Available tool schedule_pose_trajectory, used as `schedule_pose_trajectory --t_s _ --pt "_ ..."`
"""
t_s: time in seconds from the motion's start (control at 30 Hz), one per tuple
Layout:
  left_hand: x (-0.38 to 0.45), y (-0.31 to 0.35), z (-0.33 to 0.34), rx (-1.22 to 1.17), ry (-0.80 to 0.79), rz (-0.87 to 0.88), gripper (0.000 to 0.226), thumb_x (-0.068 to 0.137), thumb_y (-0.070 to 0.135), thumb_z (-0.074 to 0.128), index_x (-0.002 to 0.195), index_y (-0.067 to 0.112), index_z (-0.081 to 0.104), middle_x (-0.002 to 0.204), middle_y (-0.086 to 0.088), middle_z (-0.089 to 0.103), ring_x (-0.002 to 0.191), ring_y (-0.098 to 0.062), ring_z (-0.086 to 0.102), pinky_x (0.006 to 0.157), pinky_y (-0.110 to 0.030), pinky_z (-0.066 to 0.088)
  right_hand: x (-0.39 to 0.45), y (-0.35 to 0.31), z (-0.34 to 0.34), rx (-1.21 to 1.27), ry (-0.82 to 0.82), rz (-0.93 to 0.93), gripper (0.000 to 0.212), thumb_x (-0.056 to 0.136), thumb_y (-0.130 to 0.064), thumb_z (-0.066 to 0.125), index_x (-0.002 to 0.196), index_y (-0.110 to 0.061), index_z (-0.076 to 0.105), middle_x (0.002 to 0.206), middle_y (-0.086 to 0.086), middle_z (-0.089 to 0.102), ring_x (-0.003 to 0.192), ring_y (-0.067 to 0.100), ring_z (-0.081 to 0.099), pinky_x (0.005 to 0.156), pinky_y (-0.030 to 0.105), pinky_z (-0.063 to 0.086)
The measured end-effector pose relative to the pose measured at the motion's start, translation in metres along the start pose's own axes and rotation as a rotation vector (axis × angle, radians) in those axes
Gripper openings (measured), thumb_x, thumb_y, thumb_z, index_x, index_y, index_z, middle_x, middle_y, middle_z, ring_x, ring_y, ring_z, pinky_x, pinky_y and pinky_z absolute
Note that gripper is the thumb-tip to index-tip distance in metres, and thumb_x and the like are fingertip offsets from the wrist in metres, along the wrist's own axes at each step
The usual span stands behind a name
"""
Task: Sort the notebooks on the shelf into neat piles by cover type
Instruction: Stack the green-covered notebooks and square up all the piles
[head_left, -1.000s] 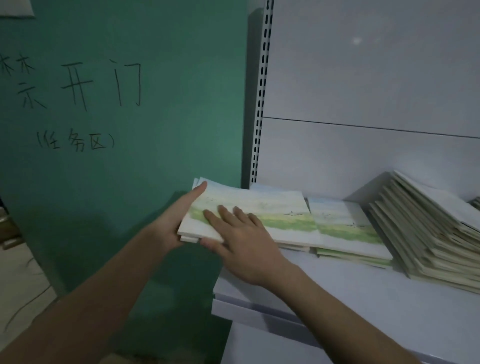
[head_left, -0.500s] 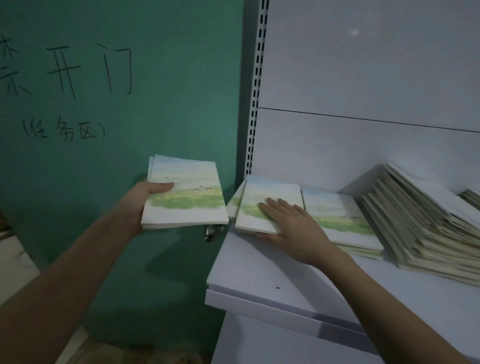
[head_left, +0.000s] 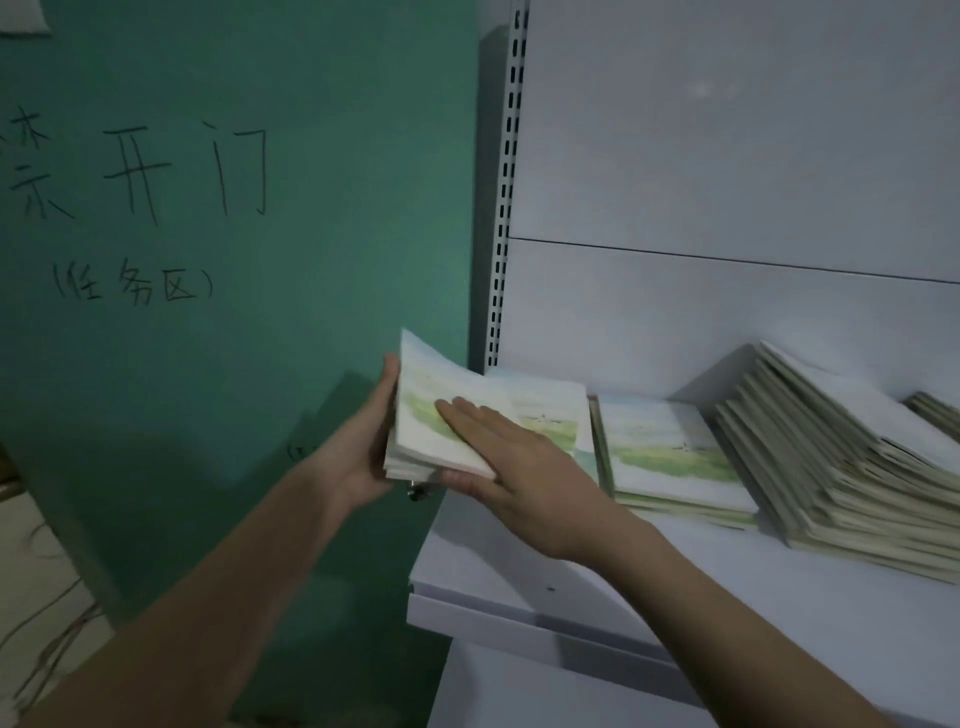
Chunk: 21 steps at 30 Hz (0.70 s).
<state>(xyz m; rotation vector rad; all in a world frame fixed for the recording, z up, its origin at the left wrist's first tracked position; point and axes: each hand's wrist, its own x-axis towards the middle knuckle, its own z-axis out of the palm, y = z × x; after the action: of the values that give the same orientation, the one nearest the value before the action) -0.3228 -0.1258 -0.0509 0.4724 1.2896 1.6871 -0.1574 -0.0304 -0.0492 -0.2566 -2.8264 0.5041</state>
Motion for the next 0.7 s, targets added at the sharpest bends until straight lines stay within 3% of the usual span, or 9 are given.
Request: schedule_pose_trajectory --t_s 0.1,0.17,0.23,0.33,0.4,0.47,0.57,0.7 --pt "0.001 0.000 0.019 -0.010 -0.048 0.019 0.067 0.090 0.072 0.034 0.116 0.018 0.066 0.108 -0.013 0.073 0.093 -0.030 0.072 0.075 -0.041 0.059 -0.003 0.003 0.000 -0.085 -0.061 0.030 0.078 0.088 -0.070 0.028 0.153 -0.039 -0.004 0.161 -0.015 -0.006 0.148 0.009 -0.004 0.121 0.040 0.005" --pt "0.005 -0.001 0.030 -0.008 -0.045 0.039 0.062 0.091 0.067 0.042 0.117 0.017 0.067 0.110 -0.014 0.072 0.099 -0.034 0.070 0.088 -0.047 0.054 -0.007 0.009 -0.008 -0.094 -0.055 0.051 0.080 0.083 -0.074 0.019 0.153 -0.040 -0.001 0.160 -0.015 -0.006 0.148 0.007 -0.006 0.122 0.042 0.003" --pt "0.008 -0.002 0.043 -0.011 -0.034 0.035 0.046 0.092 0.046 0.054 0.118 0.010 0.066 0.103 -0.014 0.073 0.090 -0.033 0.070 0.085 -0.044 0.054 -0.012 0.015 -0.019 -0.084 -0.040 0.079 0.079 0.082 -0.074 0.012 0.153 -0.040 0.006 0.161 -0.015 -0.001 0.148 0.007 -0.003 0.121 0.041 0.003" --pt "0.016 -0.005 0.062 0.005 -0.057 0.017 0.031 0.089 0.019 0.054 0.114 0.004 0.063 0.089 -0.014 0.072 0.073 -0.027 0.069 0.071 -0.037 0.054 -0.020 0.026 -0.033 0.099 0.091 0.165 0.064 0.093 -0.064 0.021 0.151 -0.037 0.025 0.160 -0.014 0.016 0.147 0.006 0.007 0.120 0.037 0.008" --pt "0.020 -0.007 0.077 -0.004 -0.064 0.012 0.029 0.089 0.016 0.054 0.114 0.005 0.063 0.092 -0.015 0.073 0.075 -0.028 0.070 0.073 -0.037 0.054 -0.028 0.042 -0.040 0.202 0.374 0.283 0.053 0.098 -0.054 0.033 0.146 -0.032 0.038 0.154 -0.011 0.033 0.142 0.008 0.024 0.114 0.032 0.022" --pt "0.023 -0.012 0.090 -0.006 -0.066 0.012 0.026 0.091 0.016 0.053 0.113 0.007 0.063 0.095 -0.014 0.074 0.077 -0.028 0.071 0.071 -0.036 0.055 -0.041 0.058 -0.043 0.433 0.591 0.456 0.045 0.098 -0.046 0.045 0.139 -0.030 0.045 0.140 -0.008 0.046 0.125 0.008 0.044 0.103 0.031 0.036" --pt "0.028 -0.024 0.109 0.017 -0.081 -0.006 0.025 0.091 0.016 0.057 0.114 0.009 0.064 0.100 -0.012 0.074 0.079 -0.027 0.072 0.068 -0.034 0.058 -0.061 0.083 -0.031 0.919 0.596 0.589 0.034 0.094 -0.024 0.054 0.128 -0.027 0.051 0.123 -0.001 0.060 0.106 0.015 0.061 0.093 0.042 0.052" --pt "0.049 -0.043 0.138 0.158 -0.007 0.059 0.034 0.088 0.010 0.065 0.122 0.007 0.058 0.106 -0.013 0.073 0.090 -0.030 0.072 0.066 -0.038 0.060 -0.080 0.112 -0.022 0.978 0.755 0.627 0.034 0.088 -0.004 0.051 0.116 -0.021 0.059 0.108 0.001 0.070 0.096 0.016 0.068 0.079 0.031 0.056"
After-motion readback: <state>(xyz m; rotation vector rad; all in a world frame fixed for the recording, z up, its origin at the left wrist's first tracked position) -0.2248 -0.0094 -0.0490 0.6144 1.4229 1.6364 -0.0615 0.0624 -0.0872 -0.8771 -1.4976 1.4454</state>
